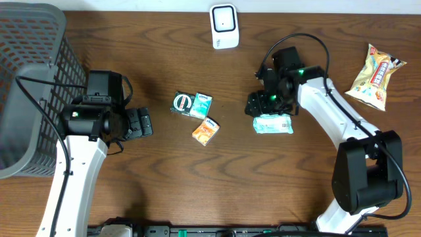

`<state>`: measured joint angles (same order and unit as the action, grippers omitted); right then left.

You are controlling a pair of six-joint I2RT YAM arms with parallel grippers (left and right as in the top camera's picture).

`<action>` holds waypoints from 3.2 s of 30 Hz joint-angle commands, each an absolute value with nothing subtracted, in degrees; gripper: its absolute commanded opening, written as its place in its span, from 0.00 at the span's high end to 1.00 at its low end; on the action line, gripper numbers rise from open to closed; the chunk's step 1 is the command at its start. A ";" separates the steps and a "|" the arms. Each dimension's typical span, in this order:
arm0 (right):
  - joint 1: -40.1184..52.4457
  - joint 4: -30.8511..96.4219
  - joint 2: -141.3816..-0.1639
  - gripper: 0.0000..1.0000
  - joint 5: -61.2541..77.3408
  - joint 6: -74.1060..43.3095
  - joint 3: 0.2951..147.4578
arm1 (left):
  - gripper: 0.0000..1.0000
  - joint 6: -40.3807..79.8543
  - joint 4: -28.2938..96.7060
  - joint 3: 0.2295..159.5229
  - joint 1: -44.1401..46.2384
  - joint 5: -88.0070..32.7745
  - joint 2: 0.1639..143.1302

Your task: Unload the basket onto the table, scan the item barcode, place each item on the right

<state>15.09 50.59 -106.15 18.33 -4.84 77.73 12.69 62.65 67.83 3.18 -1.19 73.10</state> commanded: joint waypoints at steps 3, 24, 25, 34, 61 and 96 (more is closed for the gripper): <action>15.09 57.06 -106.50 0.29 13.41 -7.86 80.25 | 0.02 13.21 62.74 67.55 3.36 -0.86 73.30; 14.79 72.60 -106.30 0.64 10.00 -21.80 80.14 | 0.03 13.21 62.74 67.55 3.36 -0.89 73.30; 14.74 73.95 -106.30 0.67 6.66 -23.77 80.14 | 0.02 13.21 62.74 67.55 3.36 -0.89 73.30; 14.66 75.29 -106.30 0.96 -2.13 -27.88 77.97 | 0.03 13.21 62.74 67.55 3.36 -0.86 73.30; 9.50 48.97 -107.50 0.99 1.91 -31.20 66.59 | 0.02 13.21 62.74 67.55 3.36 -0.86 73.30; 23.00 60.23 -108.86 0.01 -11.94 -30.55 84.38 | 0.02 13.21 62.74 67.55 3.36 -0.89 73.30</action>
<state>19.97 60.16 -107.42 -0.56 -24.75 85.71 12.69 62.63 67.83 3.18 -1.17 73.10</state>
